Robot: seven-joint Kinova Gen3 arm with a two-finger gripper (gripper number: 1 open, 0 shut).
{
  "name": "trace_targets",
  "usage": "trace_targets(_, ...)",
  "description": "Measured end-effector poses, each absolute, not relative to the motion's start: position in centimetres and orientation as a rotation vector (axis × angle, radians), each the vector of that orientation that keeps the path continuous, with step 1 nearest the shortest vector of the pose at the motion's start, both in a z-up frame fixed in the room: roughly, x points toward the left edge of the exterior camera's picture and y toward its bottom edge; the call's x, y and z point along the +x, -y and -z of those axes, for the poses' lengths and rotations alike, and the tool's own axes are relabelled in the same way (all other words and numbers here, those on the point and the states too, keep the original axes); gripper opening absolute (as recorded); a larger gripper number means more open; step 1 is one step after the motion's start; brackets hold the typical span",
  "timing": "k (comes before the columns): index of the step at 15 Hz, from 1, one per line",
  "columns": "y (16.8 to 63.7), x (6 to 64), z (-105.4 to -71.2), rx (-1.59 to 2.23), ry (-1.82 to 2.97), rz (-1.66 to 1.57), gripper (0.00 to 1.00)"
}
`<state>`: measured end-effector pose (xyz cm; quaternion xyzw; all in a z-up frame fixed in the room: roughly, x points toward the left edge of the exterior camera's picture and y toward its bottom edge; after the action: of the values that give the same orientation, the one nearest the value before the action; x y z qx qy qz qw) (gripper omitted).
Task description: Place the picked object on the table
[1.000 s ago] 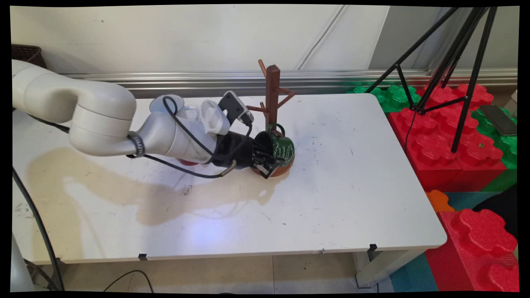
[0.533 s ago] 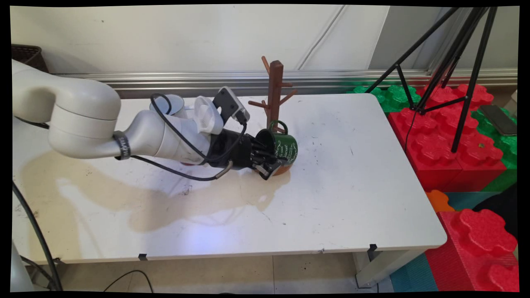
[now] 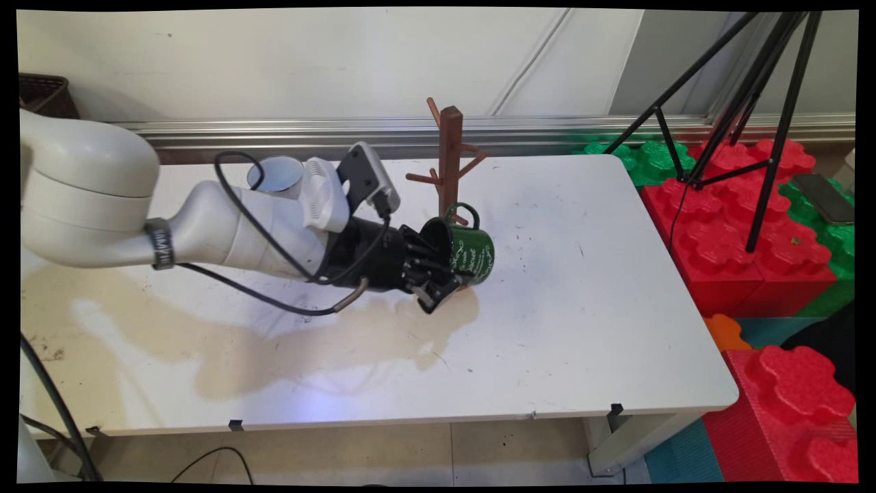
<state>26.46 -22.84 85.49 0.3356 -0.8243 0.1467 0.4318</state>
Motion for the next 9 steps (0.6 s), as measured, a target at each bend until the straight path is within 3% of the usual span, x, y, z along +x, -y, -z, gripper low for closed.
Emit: trace_targets(9, 18.5, 28.0, -88.7, 0.727, 2.185, -0.36, 0.0)
